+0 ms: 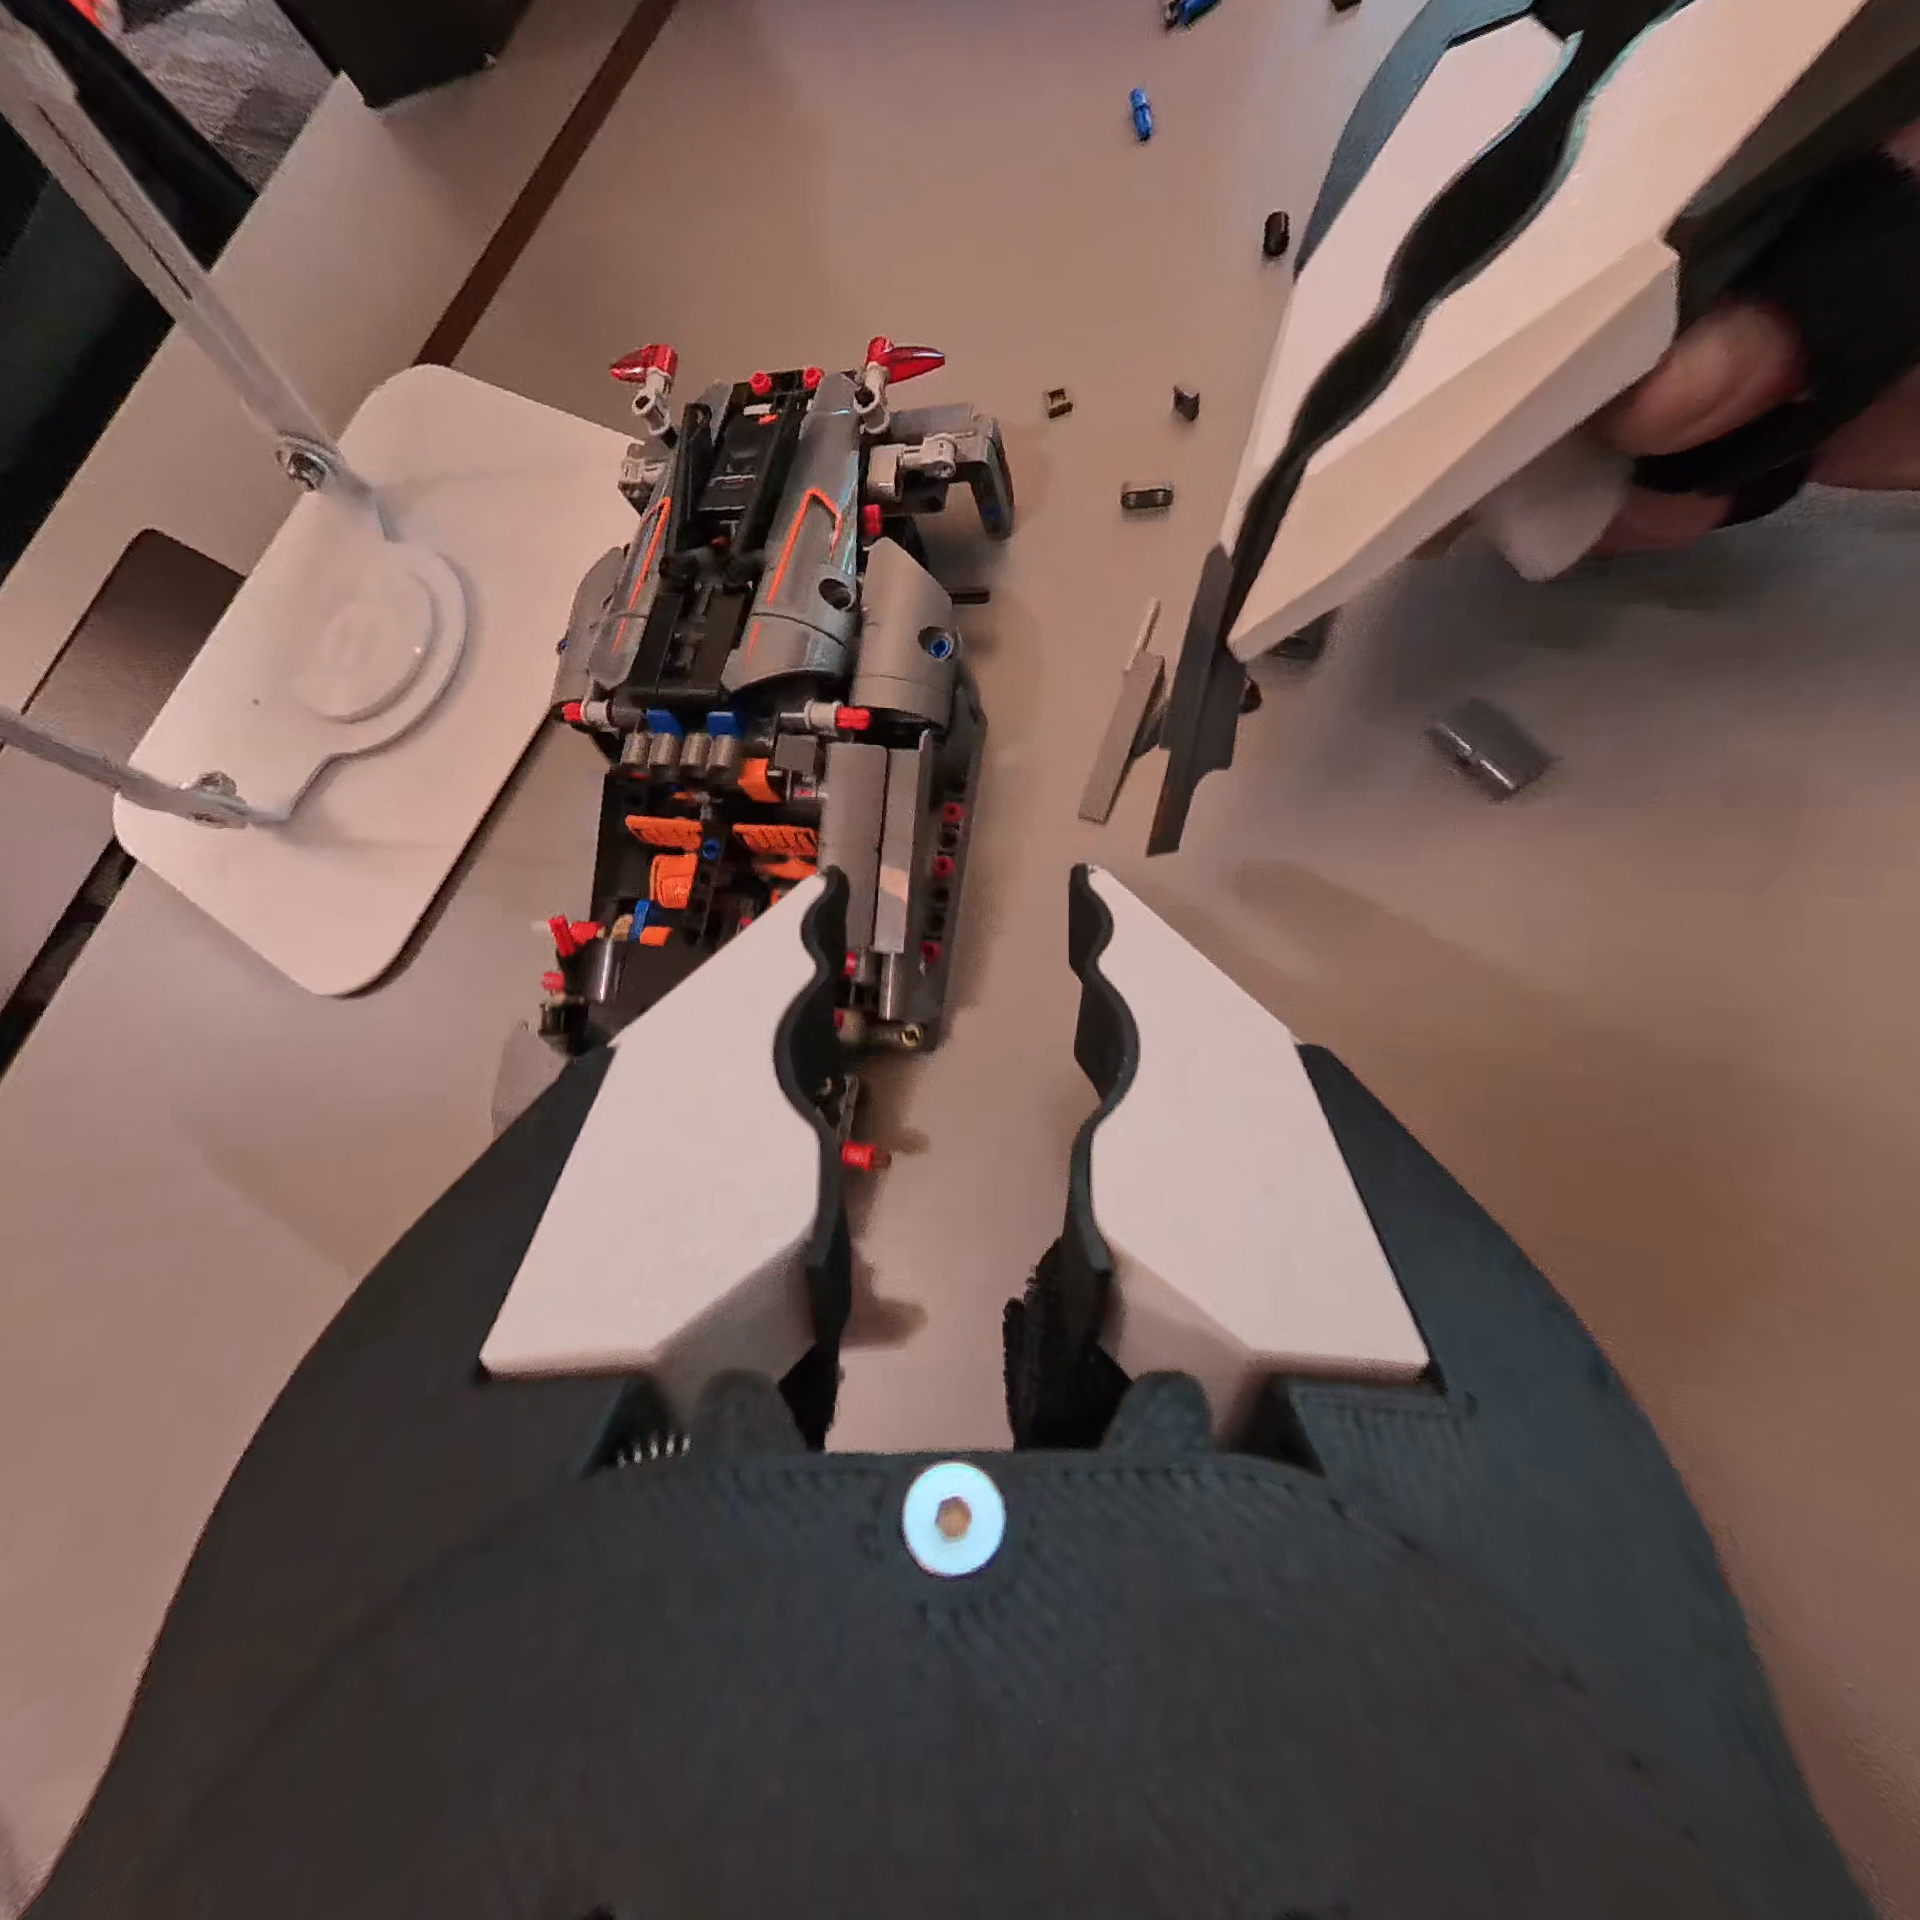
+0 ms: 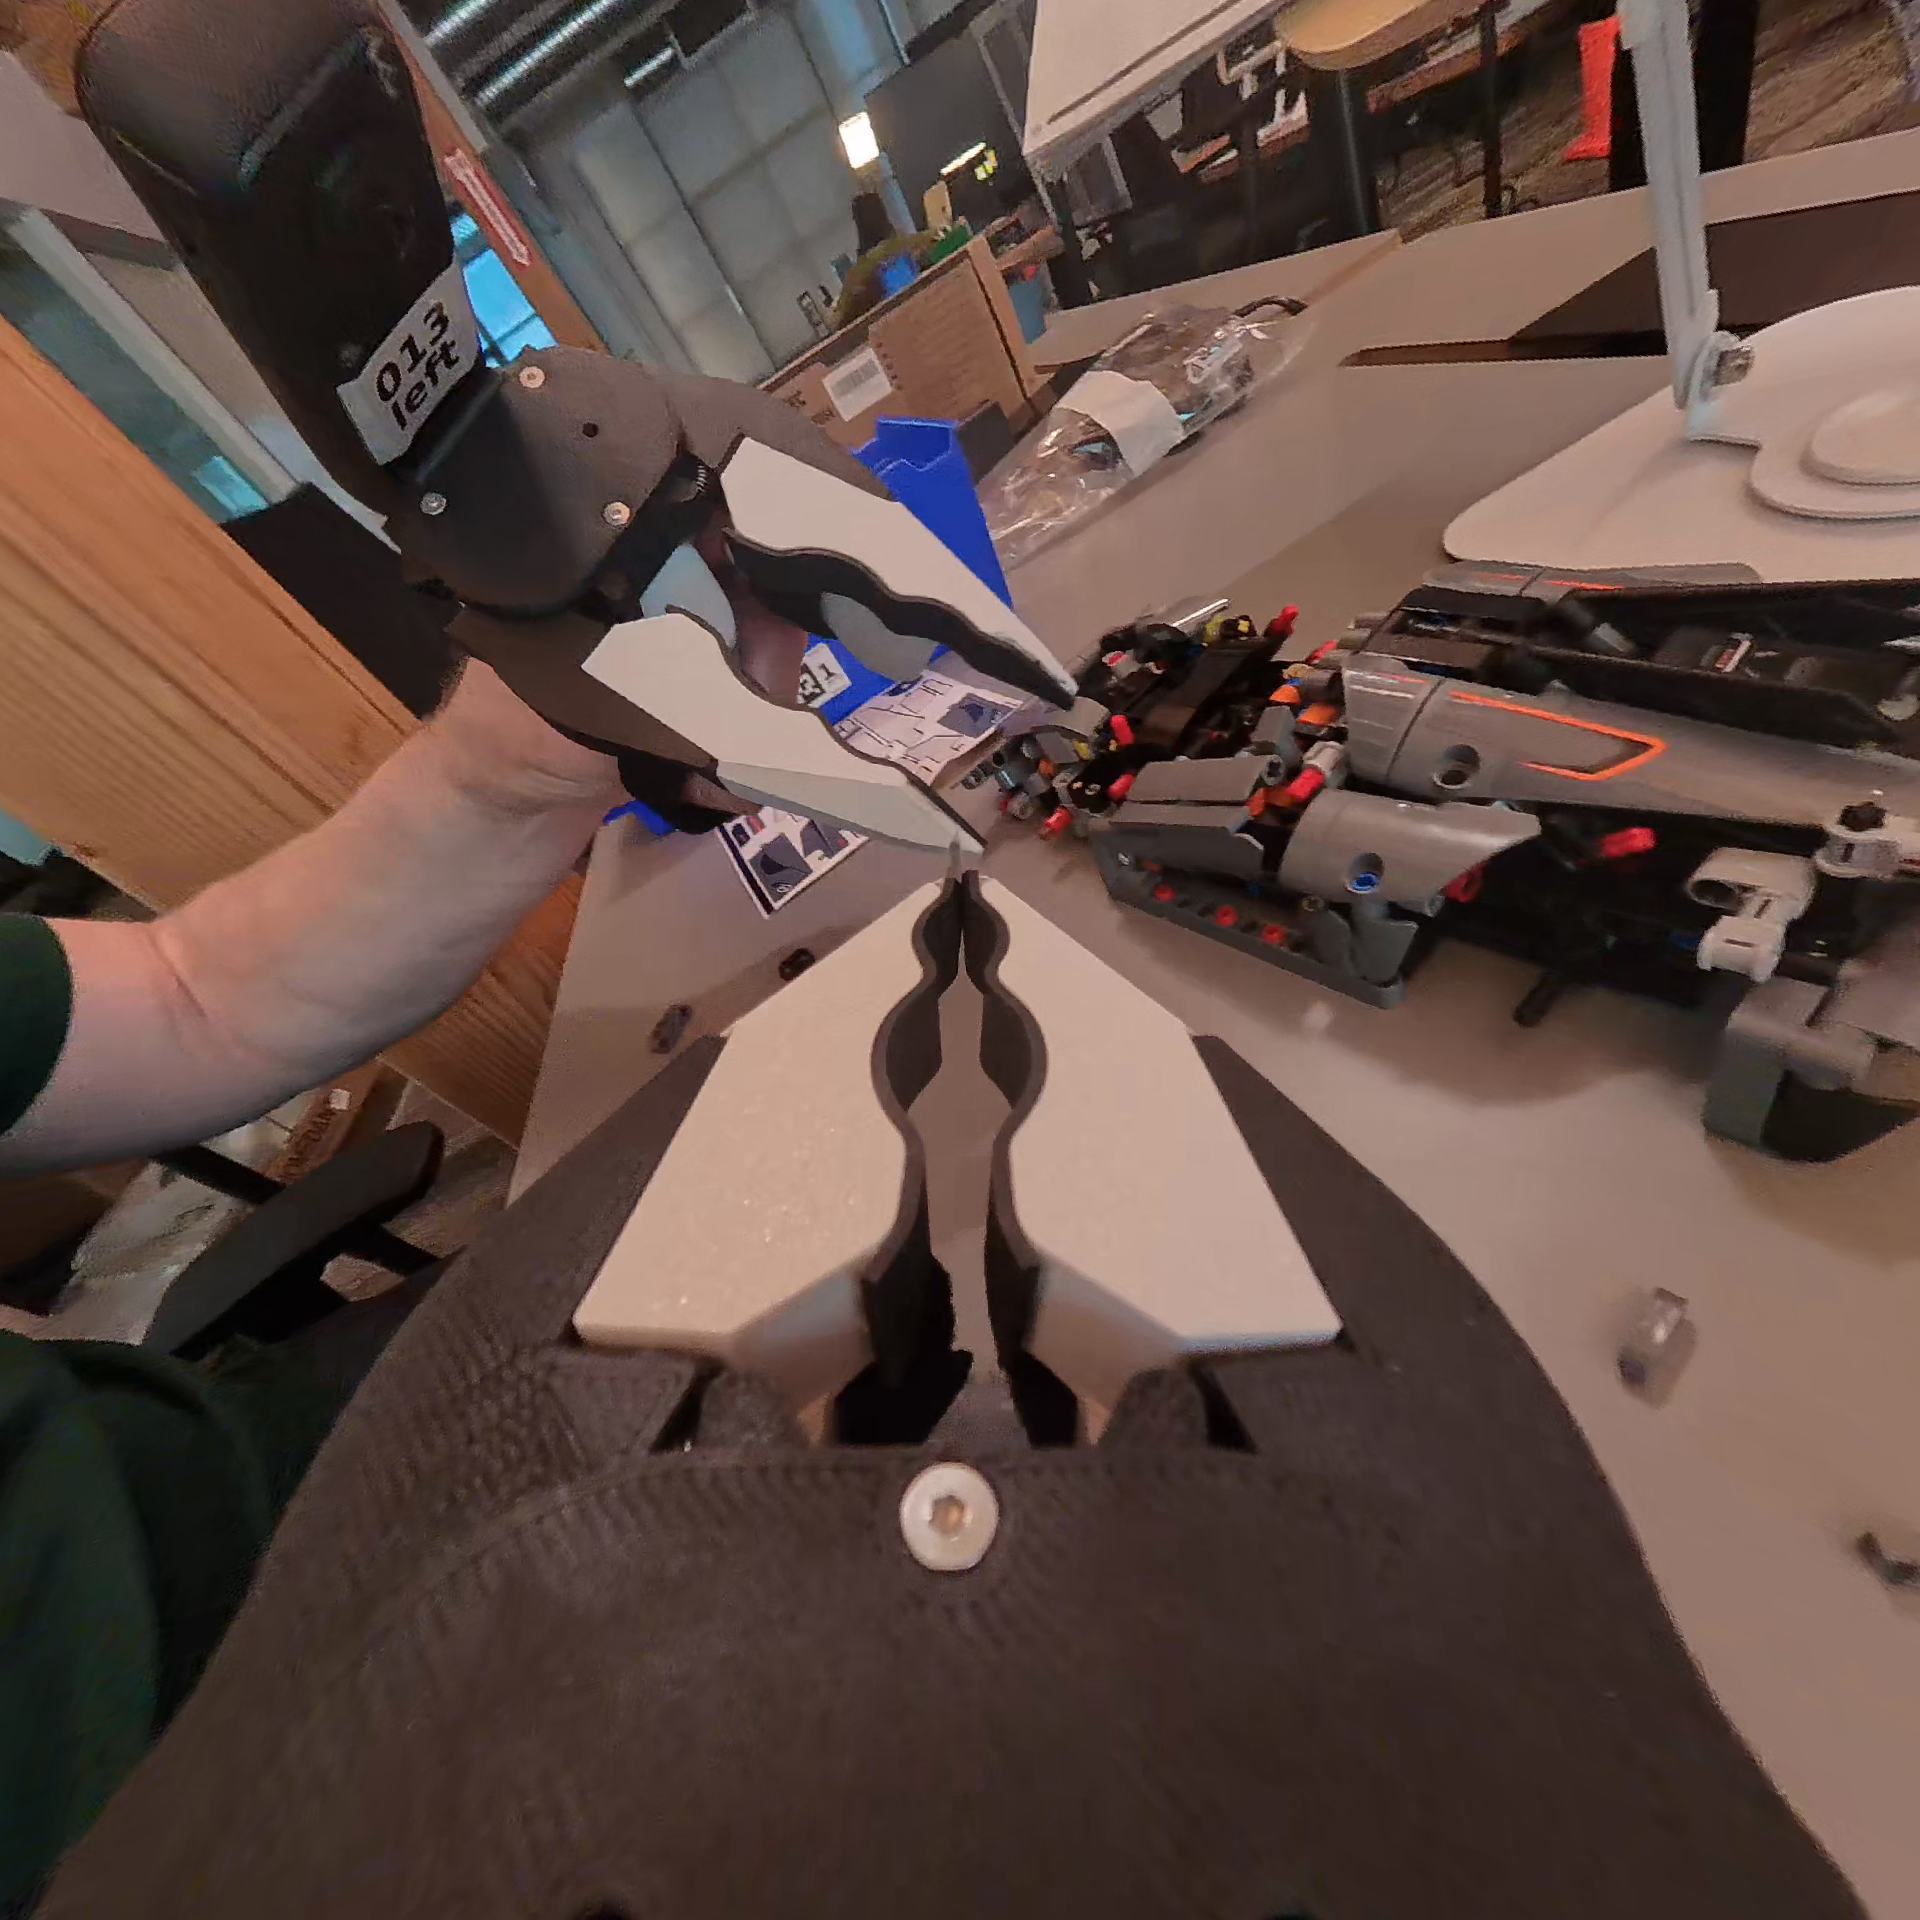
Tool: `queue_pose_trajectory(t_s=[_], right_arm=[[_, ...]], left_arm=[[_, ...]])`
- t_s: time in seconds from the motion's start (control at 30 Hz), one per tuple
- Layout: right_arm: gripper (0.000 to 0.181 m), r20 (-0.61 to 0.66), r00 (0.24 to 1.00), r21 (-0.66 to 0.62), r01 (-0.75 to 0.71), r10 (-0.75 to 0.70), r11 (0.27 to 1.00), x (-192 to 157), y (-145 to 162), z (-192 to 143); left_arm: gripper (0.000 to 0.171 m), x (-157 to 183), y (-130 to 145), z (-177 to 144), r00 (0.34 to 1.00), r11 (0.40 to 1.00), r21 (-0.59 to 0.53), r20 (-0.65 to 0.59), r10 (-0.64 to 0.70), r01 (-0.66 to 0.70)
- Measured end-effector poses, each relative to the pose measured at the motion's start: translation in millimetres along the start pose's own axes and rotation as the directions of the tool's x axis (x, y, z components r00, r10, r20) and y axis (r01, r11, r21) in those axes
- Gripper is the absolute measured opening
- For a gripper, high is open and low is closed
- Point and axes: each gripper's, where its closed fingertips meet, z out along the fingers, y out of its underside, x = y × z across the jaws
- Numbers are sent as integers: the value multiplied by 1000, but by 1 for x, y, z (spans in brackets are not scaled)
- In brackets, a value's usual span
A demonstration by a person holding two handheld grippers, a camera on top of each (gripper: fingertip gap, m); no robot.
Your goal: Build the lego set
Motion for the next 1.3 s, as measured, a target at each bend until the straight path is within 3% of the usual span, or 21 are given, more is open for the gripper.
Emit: queue_pose_trajectory(t_s=[0.2, 0.43, 0.57, 1.3], right_arm=[[0, -27, 999, 29, 23, -23, 999, 7, -3, -9], [0, -15, 1000, 23, 20, -19, 1000, 9, -2, -9], [0, -8, 1000, 26, 20, -20, 999, 8, -3, -10], [0, -31, 998, -4, 49, -49, 999, 11, 1, -9]], left_arm=[[50, -11, 10, 39, 997, 993, -108, 69, 46, -39], [37, -21, 22, 55, 987, 984, -169, 141, 72, -48], [27, -24, 20, 55, 988, 988, -151, 145, 46, -24], [26, -29, 26, 36, 985, 991, 26, 116, -131, 129]])
